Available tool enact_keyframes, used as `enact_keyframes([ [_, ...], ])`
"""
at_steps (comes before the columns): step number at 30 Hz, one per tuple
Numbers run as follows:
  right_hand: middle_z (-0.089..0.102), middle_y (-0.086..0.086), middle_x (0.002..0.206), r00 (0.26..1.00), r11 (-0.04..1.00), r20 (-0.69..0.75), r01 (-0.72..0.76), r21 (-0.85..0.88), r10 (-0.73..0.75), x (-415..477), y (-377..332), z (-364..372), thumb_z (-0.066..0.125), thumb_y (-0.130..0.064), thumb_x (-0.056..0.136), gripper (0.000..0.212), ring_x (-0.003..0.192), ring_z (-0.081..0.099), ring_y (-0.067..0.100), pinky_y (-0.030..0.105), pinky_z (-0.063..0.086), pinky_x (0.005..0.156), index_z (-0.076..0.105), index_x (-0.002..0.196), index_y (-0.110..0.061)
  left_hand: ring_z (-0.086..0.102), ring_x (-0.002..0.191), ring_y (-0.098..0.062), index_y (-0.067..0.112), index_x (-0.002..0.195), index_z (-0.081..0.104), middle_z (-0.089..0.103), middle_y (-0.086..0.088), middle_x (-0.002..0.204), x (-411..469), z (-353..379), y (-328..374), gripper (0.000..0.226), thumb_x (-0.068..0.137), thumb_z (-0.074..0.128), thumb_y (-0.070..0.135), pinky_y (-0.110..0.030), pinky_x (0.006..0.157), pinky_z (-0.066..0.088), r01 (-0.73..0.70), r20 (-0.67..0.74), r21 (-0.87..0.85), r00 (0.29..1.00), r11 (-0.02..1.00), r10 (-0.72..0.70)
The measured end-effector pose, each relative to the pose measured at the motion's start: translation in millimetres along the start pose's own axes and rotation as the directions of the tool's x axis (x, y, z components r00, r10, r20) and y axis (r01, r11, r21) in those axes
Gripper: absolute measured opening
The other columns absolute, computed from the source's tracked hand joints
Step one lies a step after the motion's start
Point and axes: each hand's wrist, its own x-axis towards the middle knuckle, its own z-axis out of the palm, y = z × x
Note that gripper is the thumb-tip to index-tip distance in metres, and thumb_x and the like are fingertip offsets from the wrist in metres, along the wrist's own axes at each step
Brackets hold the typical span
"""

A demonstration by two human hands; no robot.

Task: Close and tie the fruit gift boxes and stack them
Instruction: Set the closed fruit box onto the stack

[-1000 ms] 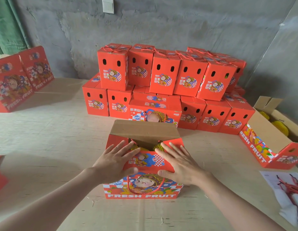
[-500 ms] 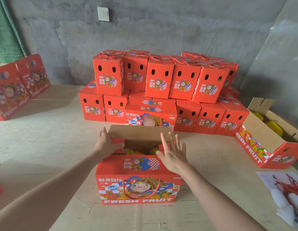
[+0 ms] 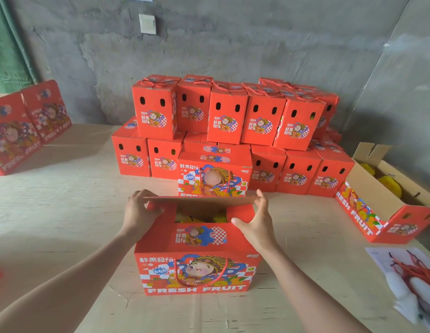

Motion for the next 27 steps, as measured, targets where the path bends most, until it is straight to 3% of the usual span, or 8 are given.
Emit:
enact_keyframes([
  [4, 0.054, -0.011, 0.111, 0.983, 0.988, -0.131, 0.139, 0.067, -0.130, -7, -3, -3, 0.077, -0.021, 0.079, 0.042, 0.107, 0.052, 0.007, -0.003, 0.032, 0.082, 0.049, 0.109, -0.012, 0.056, 0.094, -0.019, 0.008, 0.105, 0.064, 0.057, -0.012, 0.117, -11, -6, -8, 0.032, 0.076, 0.077, 0.007, -0.022, 0.069, 0.043, -0.052, 0.073, -0.040, 0.996, 0.998, 0.055],
  [7, 0.065, -0.006, 0.092, 0.959, 0.973, -0.167, 0.226, -0.046, -0.231, -9, -3, -2, 0.066, -0.016, 0.089, 0.014, 0.092, 0.062, 0.017, 0.017, 0.045, 0.078, 0.059, 0.090, -0.004, 0.051, 0.103, -0.013, 0.017, 0.116, 0.058, 0.049, -0.001, 0.124, -25, -18, -12, 0.063, 0.066, 0.081, 0.047, -0.020, 0.074, 0.045, -0.051, 0.213, -0.116, 0.974, 0.992, 0.075],
  [10, 0.065, 0.009, 0.085, 0.946, 0.923, -0.082, 0.282, -0.262, -0.312, -9, 1, -1, 0.069, -0.013, 0.085, 0.017, 0.083, 0.061, 0.024, 0.020, 0.037, 0.069, 0.058, 0.078, -0.002, 0.046, 0.114, -0.013, 0.017, 0.129, 0.050, 0.041, 0.007, 0.131, -37, -27, -10, 0.112, 0.045, 0.056, 0.091, -0.032, 0.085, 0.052, -0.033, 0.331, -0.169, 0.940, 0.985, 0.088],
  [13, 0.059, 0.001, 0.099, 0.943, 0.863, 0.105, 0.331, -0.383, -0.315, -5, 7, -8, 0.067, -0.029, 0.087, 0.025, 0.098, 0.054, 0.017, 0.021, 0.038, 0.079, 0.064, 0.100, -0.008, 0.039, 0.127, -0.020, 0.010, 0.133, 0.047, 0.039, 0.001, 0.140, -35, -24, -13, 0.087, 0.073, 0.048, 0.073, -0.044, 0.100, 0.045, -0.123, 0.323, 0.015, 0.940, 0.992, 0.112],
  [16, 0.046, -0.006, 0.122, 0.910, 0.788, 0.336, 0.388, -0.479, -0.244, 9, 9, -24, 0.058, -0.050, 0.089, 0.050, 0.116, 0.043, 0.009, 0.021, 0.037, 0.091, 0.056, 0.130, -0.023, 0.028, 0.136, -0.020, 0.009, 0.134, 0.046, 0.034, -0.004, 0.149, -30, -18, -15, 0.065, 0.086, 0.051, 0.052, -0.041, 0.111, 0.031, -0.207, 0.312, 0.203, 0.940, 0.957, 0.137],
  [21, -0.004, -0.009, 0.160, 0.728, 0.701, 0.686, 0.480, -0.527, 0.017, 46, -8, -28, 0.047, -0.069, 0.085, 0.069, 0.147, 0.000, 0.015, 0.046, 0.015, 0.117, 0.015, 0.145, -0.055, 0.007, 0.146, -0.016, 0.009, 0.147, 0.024, 0.024, -0.002, 0.156, -11, -21, -6, 0.105, 0.068, 0.030, 0.079, -0.041, 0.119, 0.008, -0.350, 0.516, 0.467, 0.854, 0.812, 0.072],
  [24, 0.001, -0.008, 0.161, 0.643, 0.631, 0.753, 0.529, -0.568, 0.138, 59, -13, -23, 0.040, -0.076, 0.082, 0.073, 0.148, 0.004, 0.018, 0.046, 0.010, 0.117, 0.006, 0.144, -0.057, 0.027, 0.140, -0.023, 0.009, 0.137, 0.028, 0.043, -0.005, 0.142, 4, -22, 10, 0.106, 0.065, 0.029, 0.086, -0.042, 0.120, 0.004, -0.427, 0.612, 0.572, 0.791, 0.700, -0.017],
  [27, 0.010, -0.006, 0.160, 0.653, 0.632, 0.748, 0.532, -0.563, 0.116, 59, -9, -22, 0.035, -0.080, 0.080, 0.070, 0.146, 0.011, 0.020, 0.045, 0.019, 0.116, 0.008, 0.142, -0.061, 0.045, 0.125, -0.023, 0.014, 0.131, 0.032, 0.048, -0.005, 0.131, 11, -17, 24, 0.106, 0.058, 0.028, 0.090, -0.040, 0.115, 0.020, -0.486, 0.659, 0.582, 0.751, 0.652, -0.027],
])
